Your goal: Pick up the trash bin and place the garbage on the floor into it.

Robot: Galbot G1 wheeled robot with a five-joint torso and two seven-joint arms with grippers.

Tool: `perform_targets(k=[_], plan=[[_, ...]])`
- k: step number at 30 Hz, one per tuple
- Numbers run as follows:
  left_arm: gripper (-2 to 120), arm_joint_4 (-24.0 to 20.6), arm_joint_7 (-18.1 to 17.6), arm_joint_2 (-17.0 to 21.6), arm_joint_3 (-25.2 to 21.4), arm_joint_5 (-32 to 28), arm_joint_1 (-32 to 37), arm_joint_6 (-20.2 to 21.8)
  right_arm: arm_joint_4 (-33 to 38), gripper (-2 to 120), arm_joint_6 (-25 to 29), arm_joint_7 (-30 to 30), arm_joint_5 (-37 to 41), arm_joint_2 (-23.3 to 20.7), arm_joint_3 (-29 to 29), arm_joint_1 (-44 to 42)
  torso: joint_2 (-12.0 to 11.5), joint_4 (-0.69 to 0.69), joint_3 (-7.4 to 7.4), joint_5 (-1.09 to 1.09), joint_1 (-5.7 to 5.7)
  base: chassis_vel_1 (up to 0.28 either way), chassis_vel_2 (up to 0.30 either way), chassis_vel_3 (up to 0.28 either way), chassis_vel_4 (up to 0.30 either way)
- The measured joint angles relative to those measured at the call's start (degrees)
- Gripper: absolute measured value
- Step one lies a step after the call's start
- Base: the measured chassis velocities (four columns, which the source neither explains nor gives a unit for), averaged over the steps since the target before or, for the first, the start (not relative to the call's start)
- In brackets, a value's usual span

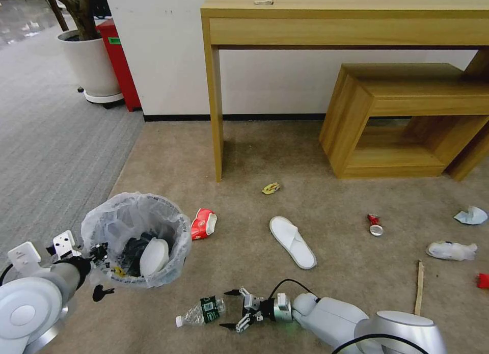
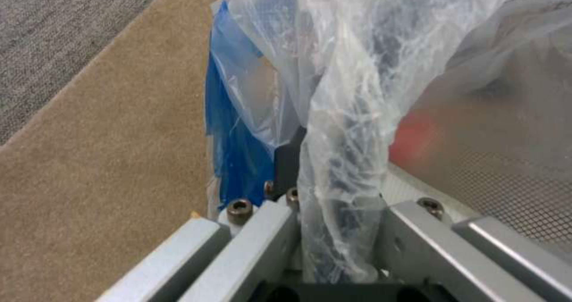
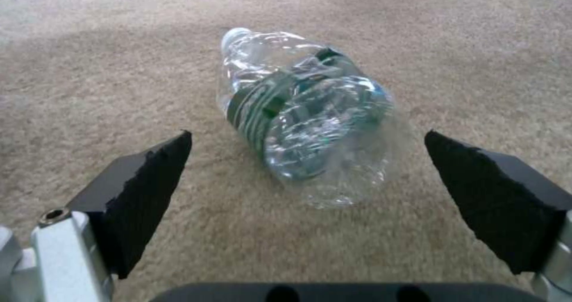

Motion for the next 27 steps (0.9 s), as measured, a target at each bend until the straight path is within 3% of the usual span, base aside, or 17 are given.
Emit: perform_targets(k=[26,27], plan=[[0,-1.9,1.0,-1.0,-0.9,1.5,1.8,-0.2,-4.8,96,-0.1,0.1,-1.7,2.6,2.2,0.8,0.0,0.00,0.00,0.00,0.00,0.000,0.000,0.000,0.000],[0,-2.1,1.0,-1.1,-1.0,1.6,1.9,-0.3,-5.3,91,-0.1,0.1,-1.9,2.9,2.4,1.0,0.0,0.00,0.00,0.00,0.00,0.000,0.000,0.000,0.000]])
